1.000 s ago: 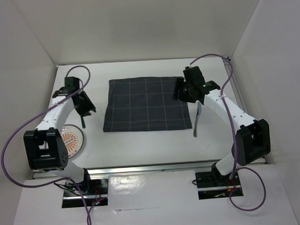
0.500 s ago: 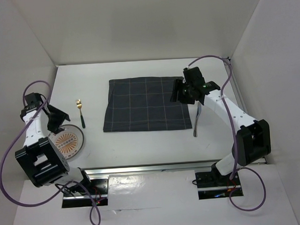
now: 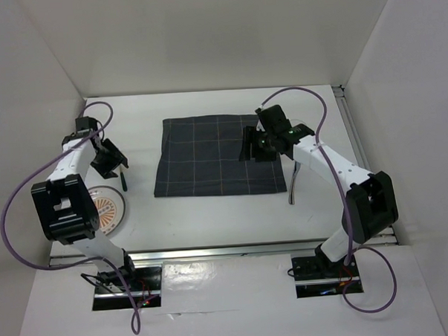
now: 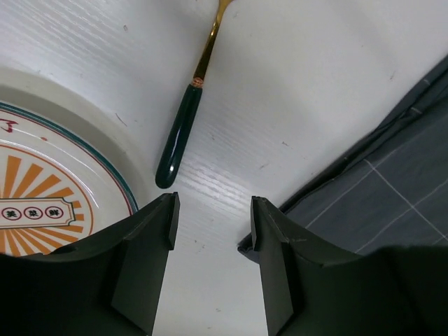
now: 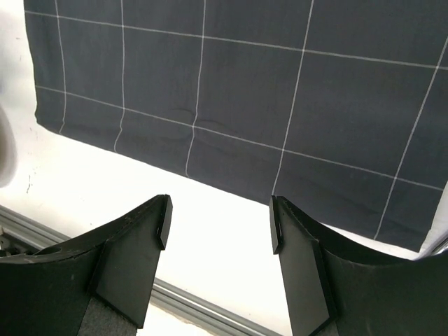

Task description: Set the dinner table for one person

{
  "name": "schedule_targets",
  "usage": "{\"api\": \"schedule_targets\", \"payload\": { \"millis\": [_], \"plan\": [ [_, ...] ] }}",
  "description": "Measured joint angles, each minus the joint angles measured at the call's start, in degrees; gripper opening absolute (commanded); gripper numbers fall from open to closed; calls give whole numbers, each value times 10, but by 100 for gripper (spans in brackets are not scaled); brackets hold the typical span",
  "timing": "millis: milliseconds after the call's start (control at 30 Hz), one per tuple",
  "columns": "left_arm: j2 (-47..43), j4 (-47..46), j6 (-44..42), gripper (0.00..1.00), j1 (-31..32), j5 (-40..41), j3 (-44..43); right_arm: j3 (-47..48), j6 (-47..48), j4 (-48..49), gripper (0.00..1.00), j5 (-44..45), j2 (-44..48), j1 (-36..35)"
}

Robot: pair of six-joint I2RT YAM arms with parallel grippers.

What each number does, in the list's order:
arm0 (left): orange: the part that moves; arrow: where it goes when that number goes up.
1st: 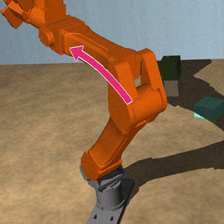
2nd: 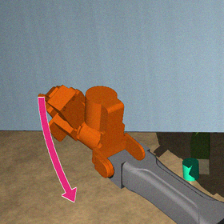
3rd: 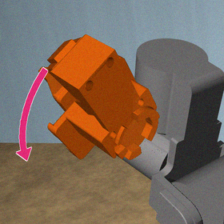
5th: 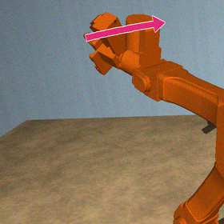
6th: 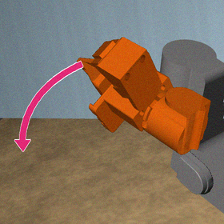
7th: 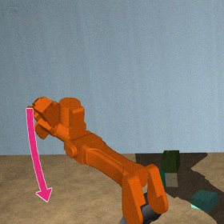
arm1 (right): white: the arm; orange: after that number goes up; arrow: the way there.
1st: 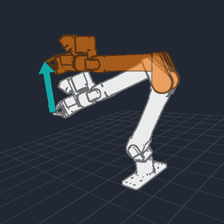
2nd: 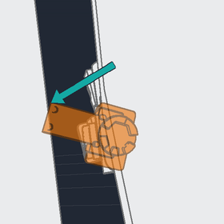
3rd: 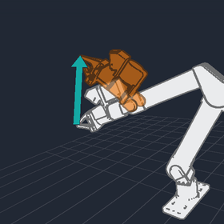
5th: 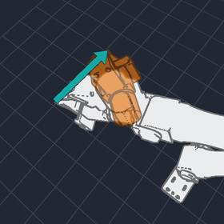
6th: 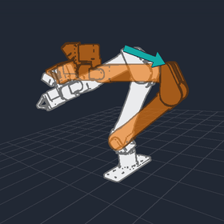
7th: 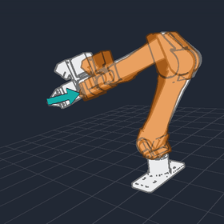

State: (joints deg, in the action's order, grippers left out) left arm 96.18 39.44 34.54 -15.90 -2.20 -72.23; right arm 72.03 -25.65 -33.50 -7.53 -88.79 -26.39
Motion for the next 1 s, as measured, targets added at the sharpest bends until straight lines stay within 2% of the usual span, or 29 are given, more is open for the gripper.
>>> {"api": "schedule_targets", "payload": {
  "millis": [133,300,500,833,933,1000],
  "plan": [
    [14,0,-12,62,16,34,-6,3,2,0,71,2,0,0],
    [56,-5,-19,68,19,61,-15,3,2,0,71,6,0,0],
    [108,-12,-32,55,19,77,-27,3,-1,-2,71,7,0,0],
    [138,-31,-44,52,20,75,-28,3,-5,-5,71,14,0,0],
    [144,-32,-45,47,20,72,-36,3,-7,-5,71,17,0,0],
    [146,-32,-44,35,20,72,-39,3,-8,-7,71,22,0,0]
  ]
}}
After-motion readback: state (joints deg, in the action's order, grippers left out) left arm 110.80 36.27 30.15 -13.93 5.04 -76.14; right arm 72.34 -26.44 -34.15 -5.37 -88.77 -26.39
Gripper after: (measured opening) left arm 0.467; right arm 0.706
